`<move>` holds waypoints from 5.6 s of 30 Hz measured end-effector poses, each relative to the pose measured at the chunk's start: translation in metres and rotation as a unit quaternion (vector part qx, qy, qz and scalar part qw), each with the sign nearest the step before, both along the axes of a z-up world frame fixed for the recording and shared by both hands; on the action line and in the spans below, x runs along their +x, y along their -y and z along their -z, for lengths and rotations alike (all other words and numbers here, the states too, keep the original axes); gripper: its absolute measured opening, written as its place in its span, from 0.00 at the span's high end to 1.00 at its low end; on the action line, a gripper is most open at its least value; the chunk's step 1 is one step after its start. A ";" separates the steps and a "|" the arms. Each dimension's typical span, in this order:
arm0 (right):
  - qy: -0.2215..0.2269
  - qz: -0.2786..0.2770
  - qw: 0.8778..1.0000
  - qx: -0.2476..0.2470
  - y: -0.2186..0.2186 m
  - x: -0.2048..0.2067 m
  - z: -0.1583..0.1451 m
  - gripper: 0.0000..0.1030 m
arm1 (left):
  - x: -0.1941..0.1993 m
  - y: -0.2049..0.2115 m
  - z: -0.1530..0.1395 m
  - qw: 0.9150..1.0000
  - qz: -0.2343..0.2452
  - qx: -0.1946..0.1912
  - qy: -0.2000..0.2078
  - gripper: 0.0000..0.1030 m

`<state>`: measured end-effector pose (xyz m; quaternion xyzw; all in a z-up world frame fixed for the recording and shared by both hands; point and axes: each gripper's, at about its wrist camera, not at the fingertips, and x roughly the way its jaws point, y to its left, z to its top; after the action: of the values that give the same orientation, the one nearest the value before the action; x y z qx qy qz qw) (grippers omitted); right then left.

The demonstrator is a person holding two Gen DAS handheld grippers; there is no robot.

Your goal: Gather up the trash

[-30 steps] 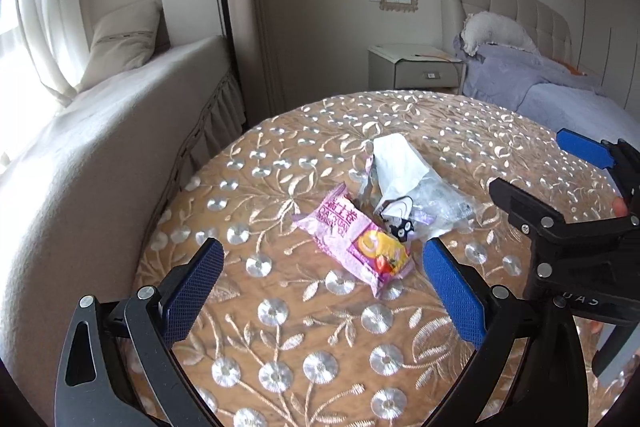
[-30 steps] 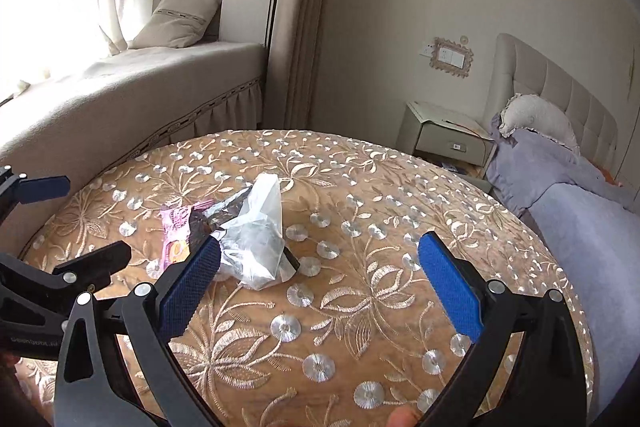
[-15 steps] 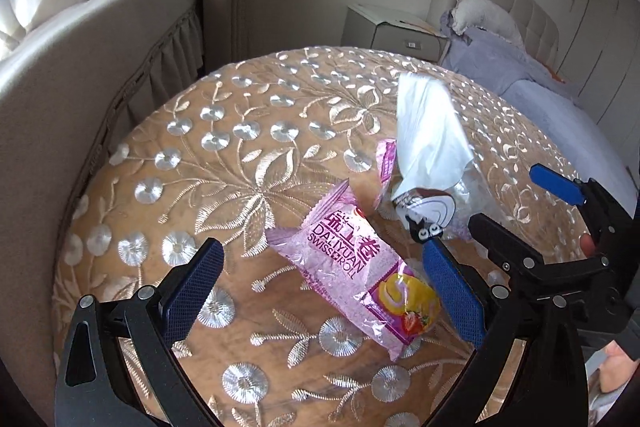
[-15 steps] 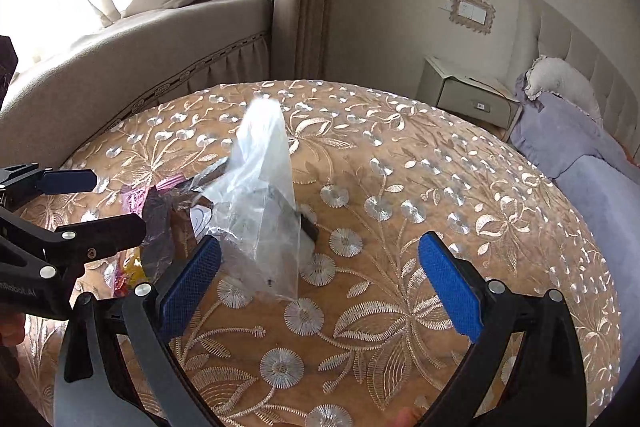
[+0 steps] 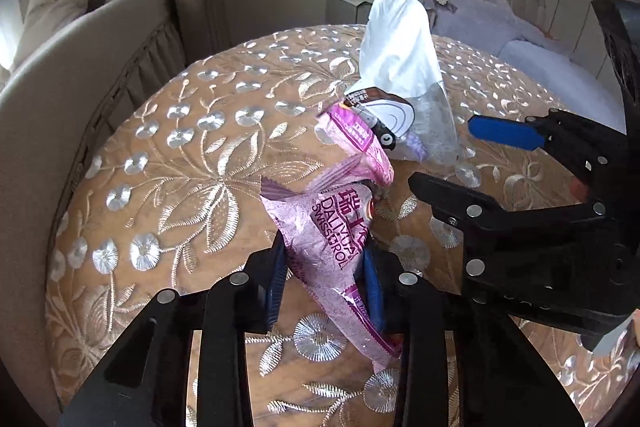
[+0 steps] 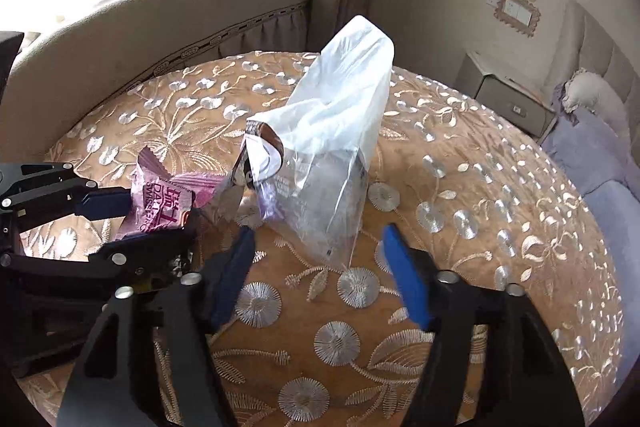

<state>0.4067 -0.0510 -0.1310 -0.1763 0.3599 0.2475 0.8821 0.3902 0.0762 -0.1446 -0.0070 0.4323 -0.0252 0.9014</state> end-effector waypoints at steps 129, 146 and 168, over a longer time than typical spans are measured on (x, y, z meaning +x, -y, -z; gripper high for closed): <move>0.172 0.385 0.898 0.129 0.439 -0.311 -0.054 0.05 | -0.264 0.462 -0.051 0.959 0.237 0.091 0.123 0.05; 0.239 0.244 0.924 0.170 0.262 -0.318 -0.128 0.05 | -0.288 0.250 -0.115 0.972 0.088 0.040 0.215 0.05; 0.279 0.157 0.932 0.171 0.147 -0.336 -0.163 0.05 | -0.320 0.116 -0.136 0.962 -0.026 0.016 0.271 0.05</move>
<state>0.0711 -0.1978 0.0318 -0.0260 0.0745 0.1048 0.9914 0.0703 -0.0402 -0.0090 0.0028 0.1714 0.0042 0.9852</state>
